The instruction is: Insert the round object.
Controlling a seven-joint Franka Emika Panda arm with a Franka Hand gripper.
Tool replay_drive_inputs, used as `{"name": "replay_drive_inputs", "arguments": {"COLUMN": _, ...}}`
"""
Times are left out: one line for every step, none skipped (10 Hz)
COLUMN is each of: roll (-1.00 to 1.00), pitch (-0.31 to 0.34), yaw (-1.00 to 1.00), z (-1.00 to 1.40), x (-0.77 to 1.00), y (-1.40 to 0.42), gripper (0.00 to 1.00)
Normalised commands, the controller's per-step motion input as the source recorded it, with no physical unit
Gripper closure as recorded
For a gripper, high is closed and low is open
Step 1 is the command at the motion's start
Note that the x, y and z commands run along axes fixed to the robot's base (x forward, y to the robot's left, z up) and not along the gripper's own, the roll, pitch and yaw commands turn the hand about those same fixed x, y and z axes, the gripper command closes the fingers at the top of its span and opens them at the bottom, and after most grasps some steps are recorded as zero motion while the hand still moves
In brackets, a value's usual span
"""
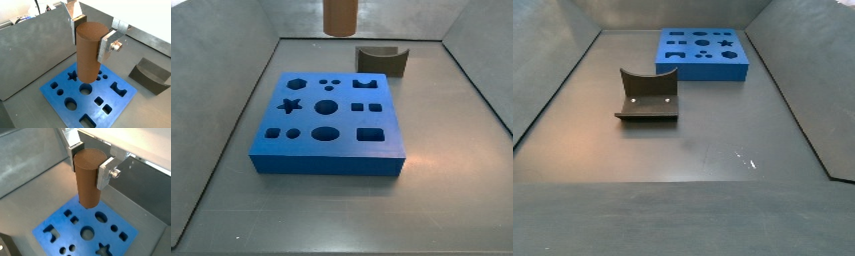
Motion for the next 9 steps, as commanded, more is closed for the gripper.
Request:
{"name": "replay_drive_inputs", "arguments": {"roll": 0.14, "pitch": -0.067, "yaw": 0.00, "z": -1.00, "x": -0.15, "y": 0.15, "gripper": 1.00}}
{"name": "replay_drive_inputs", "arguments": {"roll": 0.22, "pitch": -0.057, "yaw": -0.09, "z": -0.89, "x": -0.01, "y": 0.15, "gripper": 1.00}}
{"name": "replay_drive_inputs", "arguments": {"roll": 0.24, "pitch": -0.030, "yaw": -0.13, "z": -0.89, "x": 0.00, "y": 0.12, "gripper": 1.00}}
{"name": "replay_drive_inputs", "arguments": {"roll": 0.23, "pitch": -0.029, "yaw": -0.14, "z": -0.89, "x": 0.00, "y": 0.11, "gripper": 1.00}}
{"name": "replay_drive_inputs", "arguments": {"roll": 0.22, "pitch": -0.033, "yaw": -0.20, "z": -0.90, "x": 0.05, "y": 0.04, "gripper": 1.00}}
{"name": "replay_drive_inputs", "arguments": {"roll": 0.23, "pitch": -0.027, "yaw": -0.19, "z": -0.89, "x": 0.03, "y": 0.07, "gripper": 1.00}}
{"name": "replay_drive_inputs", "arguments": {"roll": 0.22, "pitch": -0.023, "yaw": -0.16, "z": -0.91, "x": 0.00, "y": 0.08, "gripper": 1.00}}
{"name": "replay_drive_inputs", "arguments": {"roll": 0.12, "pitch": -0.063, "yaw": -0.17, "z": -0.97, "x": 0.00, "y": 0.01, "gripper": 1.00}}
{"name": "replay_drive_inputs", "arguments": {"roll": 0.00, "pitch": -0.101, "yaw": -0.20, "z": -0.87, "x": -0.01, "y": 0.09, "gripper": 1.00}}
